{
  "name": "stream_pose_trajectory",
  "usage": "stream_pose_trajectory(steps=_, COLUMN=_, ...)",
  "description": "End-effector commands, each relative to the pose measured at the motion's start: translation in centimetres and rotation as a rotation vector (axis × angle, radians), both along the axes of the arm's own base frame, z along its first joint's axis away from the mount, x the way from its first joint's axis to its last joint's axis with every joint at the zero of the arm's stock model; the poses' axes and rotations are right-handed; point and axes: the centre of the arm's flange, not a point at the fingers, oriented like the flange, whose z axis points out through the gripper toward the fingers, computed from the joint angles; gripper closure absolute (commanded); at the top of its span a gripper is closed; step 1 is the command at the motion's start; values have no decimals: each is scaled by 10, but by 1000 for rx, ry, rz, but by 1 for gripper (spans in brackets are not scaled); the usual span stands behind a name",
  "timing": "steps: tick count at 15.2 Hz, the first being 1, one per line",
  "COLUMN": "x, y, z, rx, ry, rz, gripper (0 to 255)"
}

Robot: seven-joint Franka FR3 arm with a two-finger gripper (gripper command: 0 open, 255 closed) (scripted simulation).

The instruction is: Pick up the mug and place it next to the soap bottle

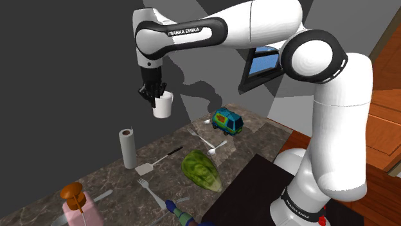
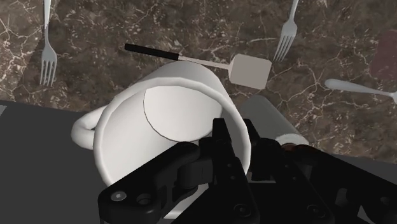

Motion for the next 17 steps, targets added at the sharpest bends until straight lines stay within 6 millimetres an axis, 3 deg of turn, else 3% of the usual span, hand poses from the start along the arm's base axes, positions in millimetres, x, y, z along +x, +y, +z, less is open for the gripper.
stream_pose_trajectory(steps=1, x=-18, y=20, z=3, rx=0, ry=-1, rz=-1, gripper=255)
stream_pose_trajectory(steps=17, x=-142, y=191, z=3, rx=0, ry=-1, rz=-1, gripper=255)
